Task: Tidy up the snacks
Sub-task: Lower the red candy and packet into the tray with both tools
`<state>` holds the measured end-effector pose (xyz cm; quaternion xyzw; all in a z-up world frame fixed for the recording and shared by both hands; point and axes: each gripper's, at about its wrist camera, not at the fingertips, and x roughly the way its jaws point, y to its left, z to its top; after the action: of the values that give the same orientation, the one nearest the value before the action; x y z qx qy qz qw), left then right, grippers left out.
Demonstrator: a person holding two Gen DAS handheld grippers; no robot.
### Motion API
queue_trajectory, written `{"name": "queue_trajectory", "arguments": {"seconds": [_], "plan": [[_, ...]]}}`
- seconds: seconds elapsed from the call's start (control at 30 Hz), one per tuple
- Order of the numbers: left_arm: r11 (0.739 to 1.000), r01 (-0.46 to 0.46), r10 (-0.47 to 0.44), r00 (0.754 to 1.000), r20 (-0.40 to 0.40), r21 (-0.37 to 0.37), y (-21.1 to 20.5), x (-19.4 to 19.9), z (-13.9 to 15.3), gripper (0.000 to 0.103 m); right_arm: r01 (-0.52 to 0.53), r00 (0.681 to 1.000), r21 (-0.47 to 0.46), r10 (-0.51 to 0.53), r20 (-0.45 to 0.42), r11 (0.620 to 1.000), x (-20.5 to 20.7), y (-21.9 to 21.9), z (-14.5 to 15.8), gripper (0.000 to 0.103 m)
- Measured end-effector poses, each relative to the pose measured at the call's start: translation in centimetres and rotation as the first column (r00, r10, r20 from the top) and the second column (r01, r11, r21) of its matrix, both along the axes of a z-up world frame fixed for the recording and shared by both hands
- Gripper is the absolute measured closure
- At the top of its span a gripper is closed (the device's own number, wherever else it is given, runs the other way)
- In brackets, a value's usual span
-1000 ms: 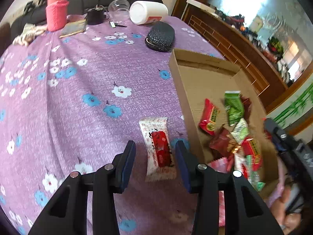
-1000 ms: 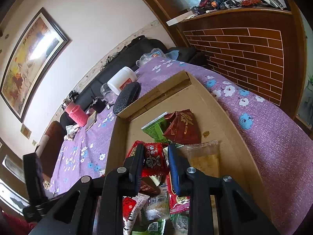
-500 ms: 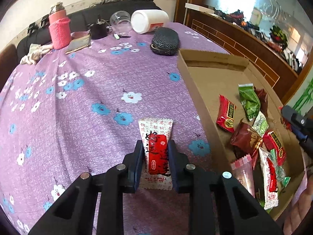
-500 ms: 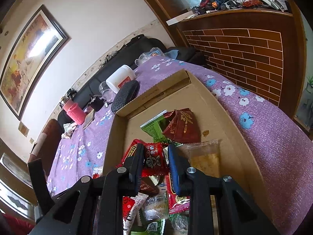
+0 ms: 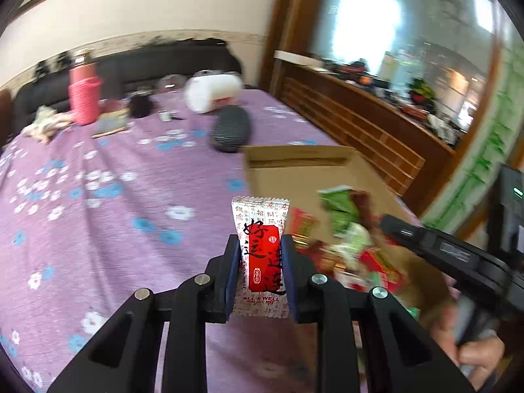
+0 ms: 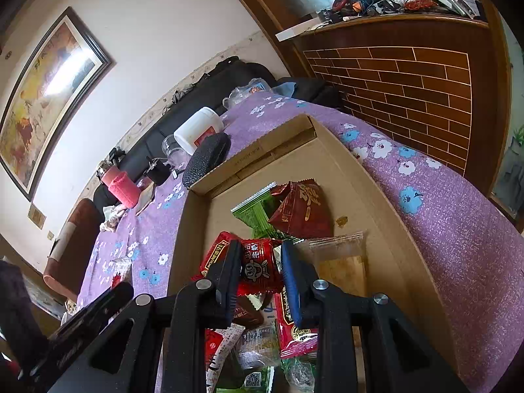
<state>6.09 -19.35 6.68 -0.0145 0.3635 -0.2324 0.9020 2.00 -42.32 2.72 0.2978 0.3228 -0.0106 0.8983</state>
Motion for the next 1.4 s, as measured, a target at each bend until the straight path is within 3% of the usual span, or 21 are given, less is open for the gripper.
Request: {"name": "queue_trajectory", "arguments": {"seconds": [0.17,0.33,1.4], "plan": [[0.993,0.119,-0.119,0.992,-0.031,-0.008,-2.8,-1.5,-0.6,0.079,0.005,1.0,0.002,-0.005,-0.011,1.0,0.1,-0.1,-0.2,0.077],[0.985,0.173,-0.172,0.984,-0.046,0.022,-4.6,-2.5,-1.8,0.079,0.002,1.0,-0.002,-0.002,-0.025,1.0,0.4,0.0,-0.4,0.077],[0.976,0.197,-0.201,0.979,0.033,0.096,-6.2,-3.7,-2.9,0.078,-0.004,0.996,-0.022,0.002,-0.089,1.0,1.1,0.4,-1.4,0.076]]}}
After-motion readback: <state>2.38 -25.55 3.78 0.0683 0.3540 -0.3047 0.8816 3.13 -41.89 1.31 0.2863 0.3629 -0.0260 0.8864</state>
